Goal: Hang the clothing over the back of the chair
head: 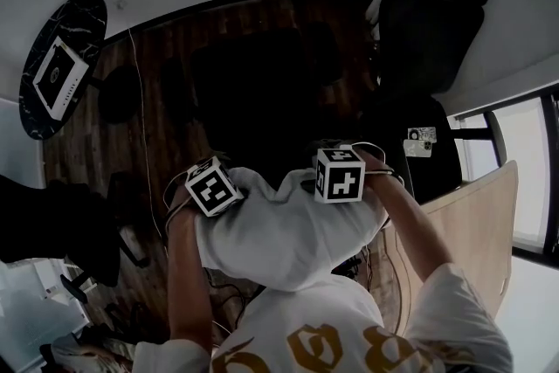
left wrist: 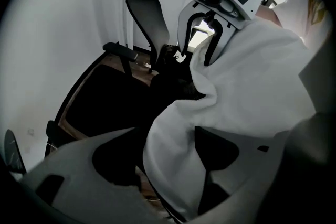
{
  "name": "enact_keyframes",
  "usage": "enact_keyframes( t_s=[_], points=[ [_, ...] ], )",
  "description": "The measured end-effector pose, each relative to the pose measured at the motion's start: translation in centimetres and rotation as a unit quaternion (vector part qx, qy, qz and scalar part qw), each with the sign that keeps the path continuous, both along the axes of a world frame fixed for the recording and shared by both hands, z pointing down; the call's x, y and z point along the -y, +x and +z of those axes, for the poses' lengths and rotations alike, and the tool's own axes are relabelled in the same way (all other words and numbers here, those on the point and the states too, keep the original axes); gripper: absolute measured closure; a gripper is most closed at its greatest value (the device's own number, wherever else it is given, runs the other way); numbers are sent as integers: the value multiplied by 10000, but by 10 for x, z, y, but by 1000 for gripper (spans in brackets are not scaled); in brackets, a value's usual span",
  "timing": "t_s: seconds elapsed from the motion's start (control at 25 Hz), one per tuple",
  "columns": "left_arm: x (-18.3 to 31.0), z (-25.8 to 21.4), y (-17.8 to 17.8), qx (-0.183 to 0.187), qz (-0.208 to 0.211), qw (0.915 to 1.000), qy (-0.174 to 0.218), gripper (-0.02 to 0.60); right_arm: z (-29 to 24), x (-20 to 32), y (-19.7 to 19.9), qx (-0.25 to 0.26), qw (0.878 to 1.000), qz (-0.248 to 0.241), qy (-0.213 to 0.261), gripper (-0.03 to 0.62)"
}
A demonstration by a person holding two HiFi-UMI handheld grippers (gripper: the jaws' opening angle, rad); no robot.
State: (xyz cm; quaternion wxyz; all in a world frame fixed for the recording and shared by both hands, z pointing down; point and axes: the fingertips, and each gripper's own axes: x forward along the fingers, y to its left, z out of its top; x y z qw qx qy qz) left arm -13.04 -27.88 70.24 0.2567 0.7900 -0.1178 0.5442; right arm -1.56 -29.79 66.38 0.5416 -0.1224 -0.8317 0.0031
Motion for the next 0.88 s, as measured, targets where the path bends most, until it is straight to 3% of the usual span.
enact_keyframes(
  t_s=[0.36,0.52,0.76,0.84,0.88],
  points=[
    [15,-22,-9,-146,-154,9989,428,245,-14,17,-3,187,9978,135,620,350],
    [21,-50,-3,-541,-345,9957,663,247,-33,30,-8,523,9927,351,1030,373],
    [30,-110,18,-1211,-356,9789,1608,259,-82,30,-21,1210,9784,666,1535,426],
    [35,-130,19,-1354,-426,9683,2054,355,-99,32,-22,1289,9703,908,1836,487],
    [37,-139,18,-1395,-502,9628,2260,392,-107,35,-20,1295,9644,1107,2023,558]
  ],
)
